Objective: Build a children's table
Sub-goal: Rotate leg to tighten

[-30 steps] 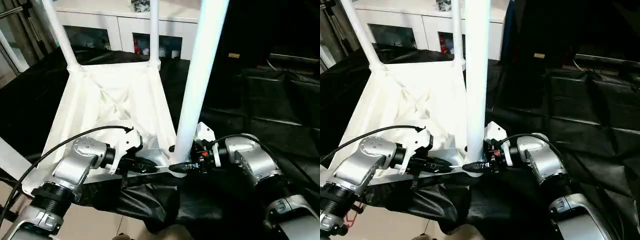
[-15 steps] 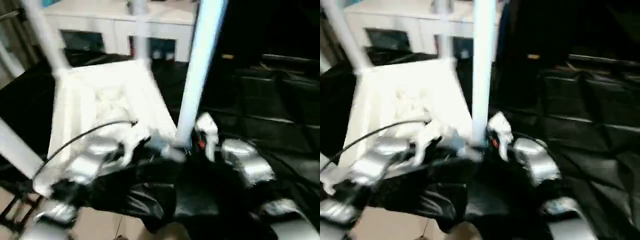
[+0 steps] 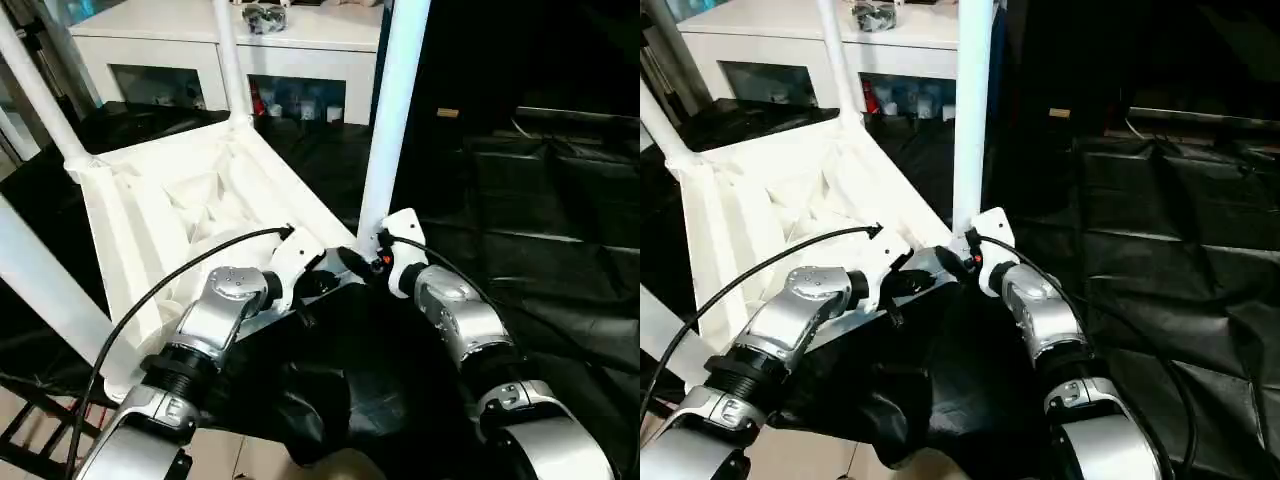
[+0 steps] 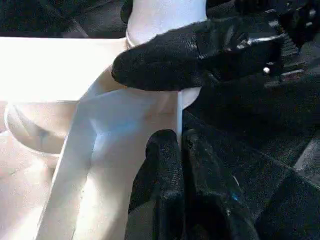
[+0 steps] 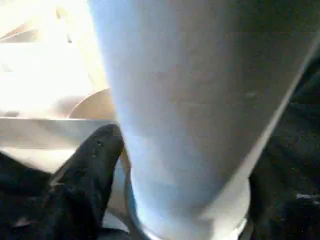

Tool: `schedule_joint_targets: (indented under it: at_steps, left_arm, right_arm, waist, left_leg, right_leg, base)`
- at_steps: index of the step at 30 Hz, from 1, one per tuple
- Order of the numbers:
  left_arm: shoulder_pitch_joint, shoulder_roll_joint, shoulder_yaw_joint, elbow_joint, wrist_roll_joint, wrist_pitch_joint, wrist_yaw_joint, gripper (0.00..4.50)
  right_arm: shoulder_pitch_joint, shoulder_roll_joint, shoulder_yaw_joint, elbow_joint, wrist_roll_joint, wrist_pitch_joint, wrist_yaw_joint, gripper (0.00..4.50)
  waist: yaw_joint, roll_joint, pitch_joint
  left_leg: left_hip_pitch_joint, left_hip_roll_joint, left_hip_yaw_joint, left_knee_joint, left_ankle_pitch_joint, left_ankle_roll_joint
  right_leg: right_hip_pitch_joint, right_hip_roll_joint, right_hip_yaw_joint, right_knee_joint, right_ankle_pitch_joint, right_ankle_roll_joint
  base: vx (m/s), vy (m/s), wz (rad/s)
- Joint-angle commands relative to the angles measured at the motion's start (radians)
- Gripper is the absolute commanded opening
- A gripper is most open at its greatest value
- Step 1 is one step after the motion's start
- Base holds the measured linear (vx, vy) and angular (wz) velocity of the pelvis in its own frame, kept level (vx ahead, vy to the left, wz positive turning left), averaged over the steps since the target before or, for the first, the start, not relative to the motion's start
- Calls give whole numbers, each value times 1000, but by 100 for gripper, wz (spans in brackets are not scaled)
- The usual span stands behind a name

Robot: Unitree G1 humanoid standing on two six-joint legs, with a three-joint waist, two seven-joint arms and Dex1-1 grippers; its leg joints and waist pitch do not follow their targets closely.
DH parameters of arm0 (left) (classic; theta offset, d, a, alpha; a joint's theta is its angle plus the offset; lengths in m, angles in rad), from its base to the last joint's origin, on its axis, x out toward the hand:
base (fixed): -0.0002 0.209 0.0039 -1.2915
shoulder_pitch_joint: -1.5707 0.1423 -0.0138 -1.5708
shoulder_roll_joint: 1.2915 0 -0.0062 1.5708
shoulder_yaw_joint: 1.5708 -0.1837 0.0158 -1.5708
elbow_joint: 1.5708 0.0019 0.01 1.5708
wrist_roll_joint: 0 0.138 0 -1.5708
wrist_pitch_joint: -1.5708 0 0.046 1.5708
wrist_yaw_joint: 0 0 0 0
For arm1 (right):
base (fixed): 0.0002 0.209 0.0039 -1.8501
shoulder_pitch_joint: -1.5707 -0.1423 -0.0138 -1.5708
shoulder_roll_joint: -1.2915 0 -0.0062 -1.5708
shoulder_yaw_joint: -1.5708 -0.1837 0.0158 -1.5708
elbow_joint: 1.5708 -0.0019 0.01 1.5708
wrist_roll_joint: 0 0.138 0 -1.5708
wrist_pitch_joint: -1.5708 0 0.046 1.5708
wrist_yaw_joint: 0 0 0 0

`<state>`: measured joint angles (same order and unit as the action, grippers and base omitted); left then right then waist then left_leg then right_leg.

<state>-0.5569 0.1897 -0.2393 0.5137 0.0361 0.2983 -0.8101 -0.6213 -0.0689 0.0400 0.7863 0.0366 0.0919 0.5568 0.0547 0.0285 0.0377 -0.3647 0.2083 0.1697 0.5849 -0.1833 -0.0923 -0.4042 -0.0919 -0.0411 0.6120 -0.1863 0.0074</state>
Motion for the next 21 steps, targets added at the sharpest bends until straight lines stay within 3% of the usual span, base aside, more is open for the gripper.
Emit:
schedule_joint_targets:
  at_steps: [1,5,9,15,18,21]
  left_arm:
    - [11,-6,-47,-77,-58,-57,-115,0]
    - [34,32,-55,-104,-71,-62,-184,0]
    - [56,91,-59,-136,-91,-60,-282,0]
    - [73,158,-60,-168,-116,-70,-399,0]
    - [78,196,-66,-176,-121,-73,-451,0]
    - [82,217,-68,-185,-127,-70,-484,0]
  right_arm:
    - [14,16,125,-19,-5,-13,187,388]
    - [21,-23,139,-31,2,-48,282,388]
    - [34,-94,141,-86,49,-55,478,388]
    - [54,-203,187,-148,71,-68,708,388]
    - [57,-241,206,-159,59,-81,776,388]
    - [57,-253,211,-162,56,-84,803,388]
  waist:
    - [4,-9,-55]
    - [4,-8,-57]
    - [9,-8,-63]
    - [27,-7,-58]
    - [33,-9,-55]
    - [32,-13,-56]
  left_leg:
    - [-1,8,3,-75,-249,35]
    - [0,9,7,-70,-210,49]
    - [-1,10,10,-61,-140,92]
    - [2,16,12,-61,-175,100]
    - [4,16,11,-66,-208,72]
    - [3,15,12,-65,-201,69]
  right_leg:
    - [49,-36,22,-78,-222,-211]
    - [48,-34,24,-72,-152,-234]
    - [54,-29,21,-55,-4,-280]
    - [49,-30,20,-57,-61,-286]
    - [47,-32,22,-62,-125,-273]
    - [46,-32,23,-60,-112,-271]
  base:
    - [0,0,0]
    - [0,0,0]
    - [0,0,0]
    - [0,0,0]
    - [0,0,0]
    - [0,0,0]
